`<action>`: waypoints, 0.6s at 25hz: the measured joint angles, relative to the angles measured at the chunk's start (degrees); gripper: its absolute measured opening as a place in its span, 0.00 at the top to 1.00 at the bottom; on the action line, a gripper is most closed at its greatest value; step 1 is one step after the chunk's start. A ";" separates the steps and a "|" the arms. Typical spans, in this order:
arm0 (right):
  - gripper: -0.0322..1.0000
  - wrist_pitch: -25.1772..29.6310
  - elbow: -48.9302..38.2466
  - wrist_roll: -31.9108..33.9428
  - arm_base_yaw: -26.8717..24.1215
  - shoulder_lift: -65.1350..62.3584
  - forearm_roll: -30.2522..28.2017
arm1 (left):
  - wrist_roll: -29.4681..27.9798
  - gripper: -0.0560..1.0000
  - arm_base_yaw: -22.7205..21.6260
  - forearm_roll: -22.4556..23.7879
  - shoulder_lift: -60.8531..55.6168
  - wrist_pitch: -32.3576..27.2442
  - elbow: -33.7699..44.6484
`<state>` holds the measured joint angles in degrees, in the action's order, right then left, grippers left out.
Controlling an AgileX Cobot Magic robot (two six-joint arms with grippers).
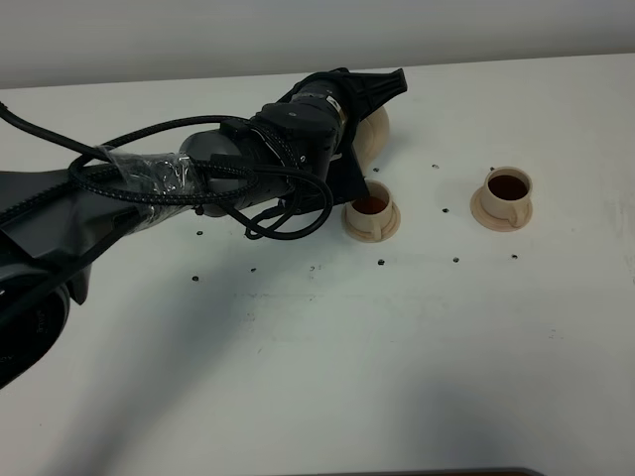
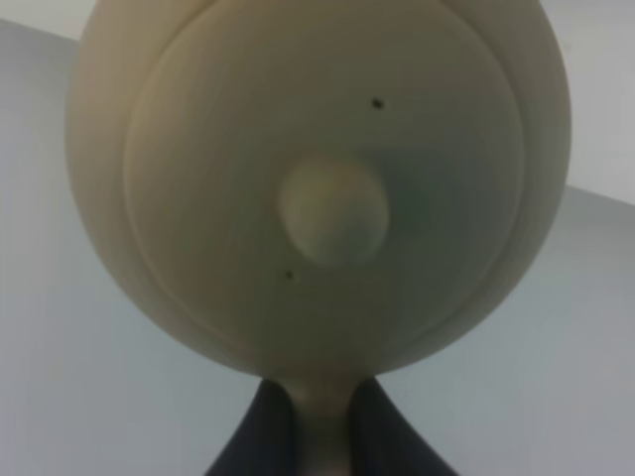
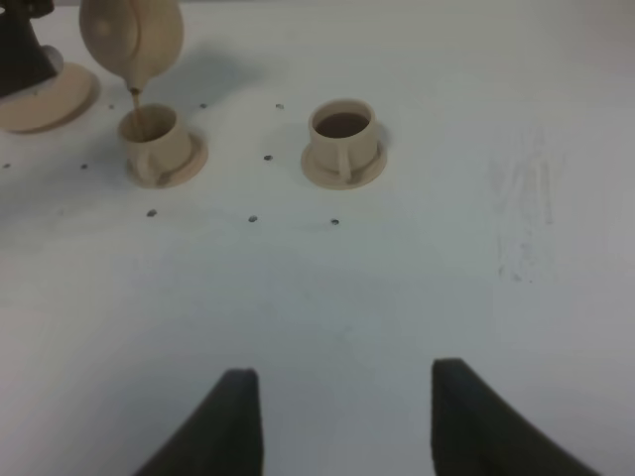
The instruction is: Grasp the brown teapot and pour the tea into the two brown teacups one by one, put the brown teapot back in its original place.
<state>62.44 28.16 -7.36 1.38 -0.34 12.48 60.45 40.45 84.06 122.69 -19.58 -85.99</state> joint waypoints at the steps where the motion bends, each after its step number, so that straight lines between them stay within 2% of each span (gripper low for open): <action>1: 0.57 0.00 0.00 0.00 0.00 0.00 0.00 | 0.16 0.84 0.00 0.00 0.00 0.21 0.00; 15: 0.57 0.00 0.00 0.05 0.00 0.00 0.00 | 3.43 0.84 0.00 0.04 0.00 2.02 0.00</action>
<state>62.44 28.16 -7.31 1.38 -0.34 12.48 63.88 40.45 84.10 122.69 -17.56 -85.99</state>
